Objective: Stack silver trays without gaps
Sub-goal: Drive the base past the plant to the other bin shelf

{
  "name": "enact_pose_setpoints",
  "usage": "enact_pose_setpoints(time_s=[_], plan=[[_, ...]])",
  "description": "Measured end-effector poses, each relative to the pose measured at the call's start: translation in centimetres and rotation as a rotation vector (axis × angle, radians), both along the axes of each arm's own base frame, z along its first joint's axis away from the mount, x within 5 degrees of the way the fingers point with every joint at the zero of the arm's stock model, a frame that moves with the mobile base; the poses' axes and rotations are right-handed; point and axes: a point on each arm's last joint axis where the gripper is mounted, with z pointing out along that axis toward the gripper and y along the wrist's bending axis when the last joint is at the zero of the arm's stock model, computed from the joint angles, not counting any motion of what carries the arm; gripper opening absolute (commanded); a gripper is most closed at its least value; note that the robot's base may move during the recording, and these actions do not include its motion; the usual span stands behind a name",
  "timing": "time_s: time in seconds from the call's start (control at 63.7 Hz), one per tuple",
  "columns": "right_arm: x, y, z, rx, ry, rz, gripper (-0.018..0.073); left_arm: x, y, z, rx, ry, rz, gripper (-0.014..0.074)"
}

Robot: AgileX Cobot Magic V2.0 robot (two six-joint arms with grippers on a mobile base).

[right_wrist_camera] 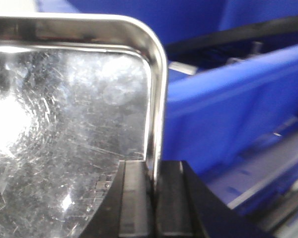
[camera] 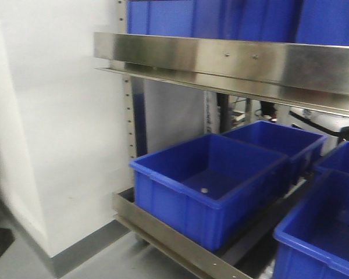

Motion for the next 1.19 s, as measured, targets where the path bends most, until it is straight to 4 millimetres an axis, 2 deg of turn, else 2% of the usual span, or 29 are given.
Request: enact_pose_setpoints(time_s=[1.193], plan=[[0.00, 0.00, 0.00, 0.000, 0.000, 0.000, -0.0079, -0.01, 0.01, -0.01, 0.001, 0.002, 0.001, -0.0019]])
